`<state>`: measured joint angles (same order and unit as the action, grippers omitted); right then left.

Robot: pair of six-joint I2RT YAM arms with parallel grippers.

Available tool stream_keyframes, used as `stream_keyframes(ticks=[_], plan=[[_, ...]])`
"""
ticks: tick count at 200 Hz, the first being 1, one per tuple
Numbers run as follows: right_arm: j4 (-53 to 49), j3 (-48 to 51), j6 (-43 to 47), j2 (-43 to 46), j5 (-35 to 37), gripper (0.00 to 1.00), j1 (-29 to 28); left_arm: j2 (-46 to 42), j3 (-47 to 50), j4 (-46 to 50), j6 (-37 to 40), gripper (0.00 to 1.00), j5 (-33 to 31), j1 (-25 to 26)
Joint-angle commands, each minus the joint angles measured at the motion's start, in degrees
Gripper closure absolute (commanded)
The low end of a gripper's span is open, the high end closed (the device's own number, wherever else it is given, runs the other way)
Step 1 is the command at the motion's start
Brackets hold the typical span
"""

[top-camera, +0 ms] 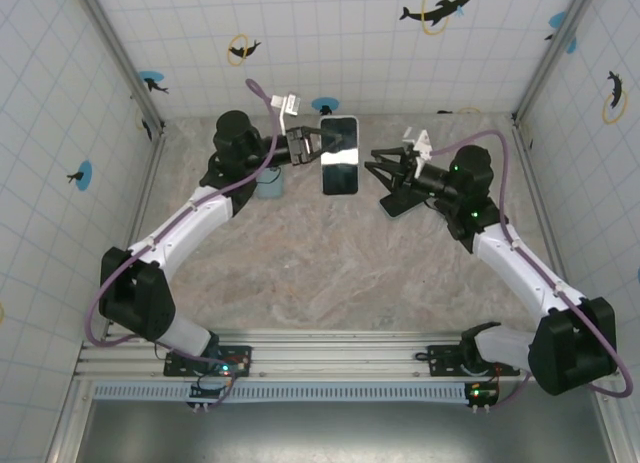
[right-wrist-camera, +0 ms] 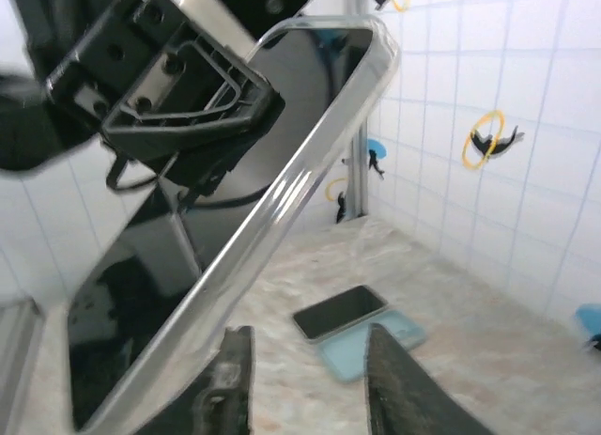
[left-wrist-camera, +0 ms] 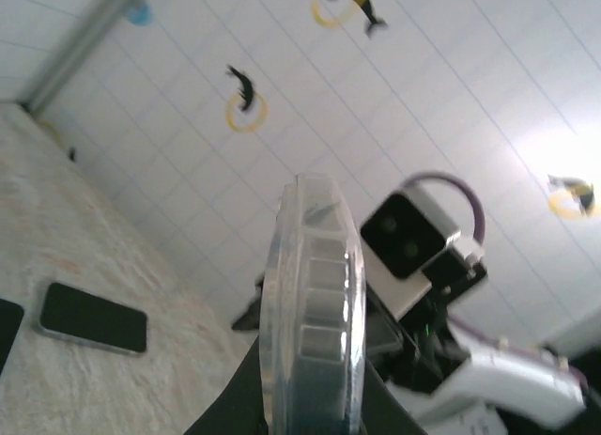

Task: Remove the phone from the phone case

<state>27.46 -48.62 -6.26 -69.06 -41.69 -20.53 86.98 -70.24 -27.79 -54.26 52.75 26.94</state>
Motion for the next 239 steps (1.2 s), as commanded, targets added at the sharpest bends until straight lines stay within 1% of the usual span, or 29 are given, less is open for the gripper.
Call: stream_keyframes(ticks=[1,12,21,40,55,69,102,123,239], plan=[[10.7,4.9,-20.5,2.8,3.1,0.6,0.3,-3.0,2.6,-3.3,-10.6,1.0,-12.1,-0.1],[16.0,8.0,-28.4,3.4,5.1,0.59,0.2,-3.8,4.0,-4.0,-12.8,1.0,-15.1,0.0],[18.2,9.5,-33.8,3.5,7.1,0.59,-0.1,-4.4,5.3,-4.2,-14.8,1.0,-17.7,0.3],[19.7,11.4,-39.2,3.5,9.4,0.6,-0.7,-5.2,7.8,-7.2,-18.1,1.0,-19.8,0.8],[19.9,11.7,-39.5,3.5,9.9,0.6,-1.8,-5.6,8.9,-8.5,-19.4,1.0,-20.9,1.0],[18.1,11.1,-39.0,2.8,9.8,0.6,-2.7,-5.7,9.7,-10.1,-20.7,1.0,-21.8,1.3],[18.8,10.7,-40.3,0.6,9.5,0.61,-4.8,-5.3,9.9,-11.4,-21.3,1.0,-21.9,1.9],[18.6,10.6,-41.0,-0.2,9.6,0.63,-4.9,-5.4,10.7,-13.5,-22.4,1.0,-22.1,1.9],[20.5,10.6,-44.1,-2.7,8.7,0.67,-5.0,-5.2,11.8,-16.6,-24.4,1.0,-21.9,1.9]])
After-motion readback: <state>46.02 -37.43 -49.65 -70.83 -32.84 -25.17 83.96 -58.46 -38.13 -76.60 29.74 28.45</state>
